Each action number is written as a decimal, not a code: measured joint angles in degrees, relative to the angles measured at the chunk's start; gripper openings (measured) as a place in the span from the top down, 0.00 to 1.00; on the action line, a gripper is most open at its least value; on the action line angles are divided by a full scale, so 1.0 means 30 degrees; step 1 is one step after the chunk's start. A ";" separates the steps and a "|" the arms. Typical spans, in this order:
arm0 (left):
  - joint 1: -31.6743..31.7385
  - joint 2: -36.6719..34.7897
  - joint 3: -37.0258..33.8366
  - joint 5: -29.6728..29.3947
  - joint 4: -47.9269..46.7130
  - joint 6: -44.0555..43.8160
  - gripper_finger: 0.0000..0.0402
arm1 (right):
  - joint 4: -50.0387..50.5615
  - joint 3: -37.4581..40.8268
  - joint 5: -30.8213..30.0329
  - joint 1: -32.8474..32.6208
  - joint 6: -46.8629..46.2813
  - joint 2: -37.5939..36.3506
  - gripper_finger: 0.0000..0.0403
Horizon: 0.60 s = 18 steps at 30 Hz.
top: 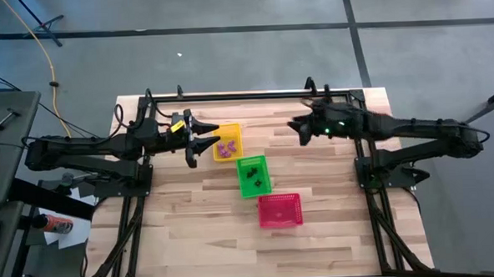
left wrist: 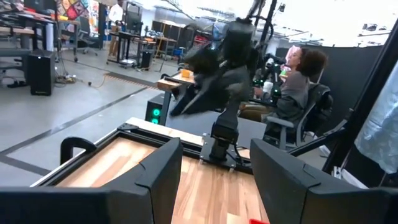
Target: Sort Halloween decoration
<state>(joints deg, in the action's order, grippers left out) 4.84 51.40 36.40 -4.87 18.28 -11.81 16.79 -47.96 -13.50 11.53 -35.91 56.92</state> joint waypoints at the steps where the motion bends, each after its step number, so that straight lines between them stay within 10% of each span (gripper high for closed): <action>1: 0.0000 0.0000 0.0000 -0.0103 -0.0003 0.0000 0.55 | 0.2795 -0.0743 -0.0509 0.0489 -0.0956 0.0360 0.60; 8: 0.0117 0.0007 0.0007 -0.0150 -0.0091 -0.0022 0.55 | 1.3716 -0.1983 -0.1989 0.4273 -0.2556 0.2739 0.60; 18: 0.0131 0.0006 0.0007 -0.0179 -0.0138 -0.0007 0.55 | 1.1779 0.3574 -0.0541 0.7751 -0.4658 0.2669 0.66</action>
<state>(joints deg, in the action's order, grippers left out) 5.23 51.42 36.42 -5.41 17.87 -11.84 52.12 -37.24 -15.12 34.78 -49.88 64.93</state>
